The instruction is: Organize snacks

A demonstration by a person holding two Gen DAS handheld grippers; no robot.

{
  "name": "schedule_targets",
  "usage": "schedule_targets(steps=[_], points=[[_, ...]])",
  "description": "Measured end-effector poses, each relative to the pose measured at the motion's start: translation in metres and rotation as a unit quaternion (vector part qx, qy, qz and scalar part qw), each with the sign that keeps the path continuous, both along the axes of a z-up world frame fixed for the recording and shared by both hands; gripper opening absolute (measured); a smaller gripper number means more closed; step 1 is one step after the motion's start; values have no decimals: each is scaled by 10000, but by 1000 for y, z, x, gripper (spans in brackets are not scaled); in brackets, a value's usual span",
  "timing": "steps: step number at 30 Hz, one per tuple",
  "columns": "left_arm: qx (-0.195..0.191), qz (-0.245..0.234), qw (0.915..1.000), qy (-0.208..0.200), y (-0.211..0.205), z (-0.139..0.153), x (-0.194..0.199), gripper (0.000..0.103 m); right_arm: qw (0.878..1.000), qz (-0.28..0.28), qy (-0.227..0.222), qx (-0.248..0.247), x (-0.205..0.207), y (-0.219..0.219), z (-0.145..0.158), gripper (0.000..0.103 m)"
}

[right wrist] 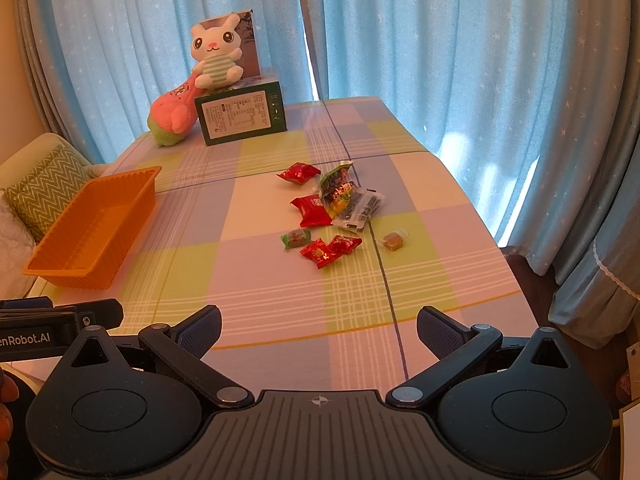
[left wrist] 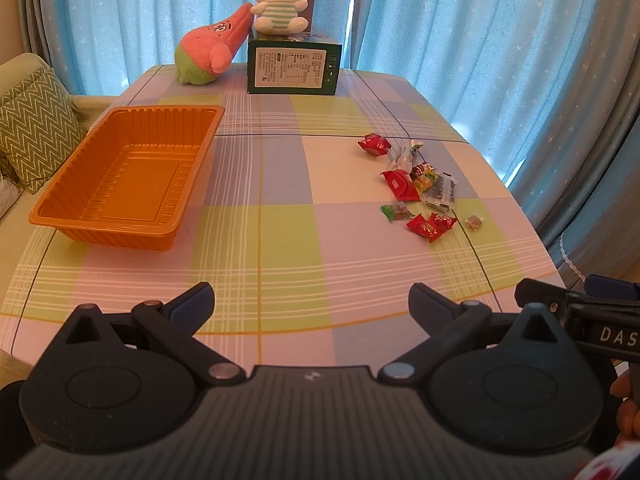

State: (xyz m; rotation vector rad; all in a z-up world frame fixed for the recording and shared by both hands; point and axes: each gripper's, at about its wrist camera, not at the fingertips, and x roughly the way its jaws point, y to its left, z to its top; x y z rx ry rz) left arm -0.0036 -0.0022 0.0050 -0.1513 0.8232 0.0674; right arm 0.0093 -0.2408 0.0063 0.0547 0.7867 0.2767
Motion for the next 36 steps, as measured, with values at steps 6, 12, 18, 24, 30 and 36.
schedule_targets(steps=[6, 12, 18, 24, 30, 36], points=[[7, -7, 10000, -3, 0, 0, -1, 103, 10000, 2, 1, 3, 0, 0, 0, 103], [4, -5, 10000, -6, -1, 1, -1, 103, 10000, 0, 2, 3, 0, -1, 0, 103], [-2, -6, 10000, -6, -1, 0, -1, 103, 10000, 1, 0, 1, 0, -1, 0, 103], [2, -12, 10000, -9, 0, 0, -1, 103, 10000, 1, 4, 6, 0, -1, 0, 103], [-3, -6, 10000, -5, -2, 1, 0, 103, 10000, 1, 5, 6, -1, 0, 0, 103], [-19, -38, 10000, 5, -2, -1, 2, 103, 10000, -77, 14, 61, 5, -8, -7, 103]])
